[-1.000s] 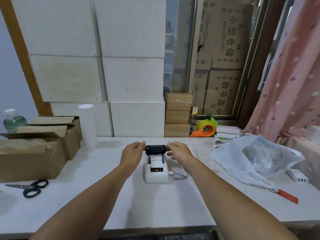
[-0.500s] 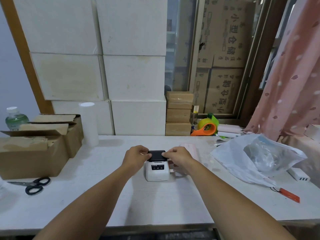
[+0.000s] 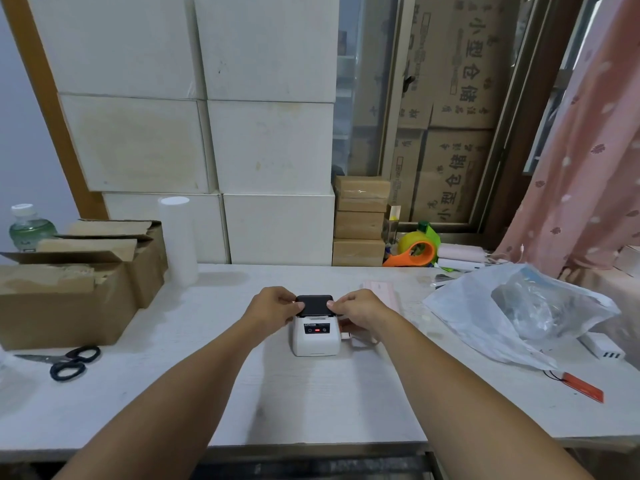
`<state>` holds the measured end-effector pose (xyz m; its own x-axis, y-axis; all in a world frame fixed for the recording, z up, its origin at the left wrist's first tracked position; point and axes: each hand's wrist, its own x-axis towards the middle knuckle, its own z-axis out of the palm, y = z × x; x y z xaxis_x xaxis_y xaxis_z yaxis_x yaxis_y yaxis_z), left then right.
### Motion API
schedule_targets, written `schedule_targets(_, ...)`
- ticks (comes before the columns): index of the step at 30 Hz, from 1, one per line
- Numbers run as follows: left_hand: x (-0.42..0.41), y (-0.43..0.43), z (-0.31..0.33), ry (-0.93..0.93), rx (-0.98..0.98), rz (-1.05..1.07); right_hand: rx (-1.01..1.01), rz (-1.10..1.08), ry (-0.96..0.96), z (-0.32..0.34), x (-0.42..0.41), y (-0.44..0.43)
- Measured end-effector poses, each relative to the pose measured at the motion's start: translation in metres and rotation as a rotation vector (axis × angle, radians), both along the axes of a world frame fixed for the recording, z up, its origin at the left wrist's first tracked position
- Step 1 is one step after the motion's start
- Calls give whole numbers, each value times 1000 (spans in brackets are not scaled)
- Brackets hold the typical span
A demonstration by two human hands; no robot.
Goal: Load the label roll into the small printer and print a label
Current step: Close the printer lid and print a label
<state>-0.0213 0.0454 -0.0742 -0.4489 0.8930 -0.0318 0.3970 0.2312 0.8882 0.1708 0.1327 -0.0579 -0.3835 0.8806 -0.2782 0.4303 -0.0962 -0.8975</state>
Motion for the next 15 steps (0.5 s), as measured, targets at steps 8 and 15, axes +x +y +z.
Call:
schedule_targets(8,-2,4,1,-2,-36,-6,43,20,-56,-6,-3,4)
schedule_targets(15,3,0,-2,17,-42,21,99,-15,-59,-20,-4,5)
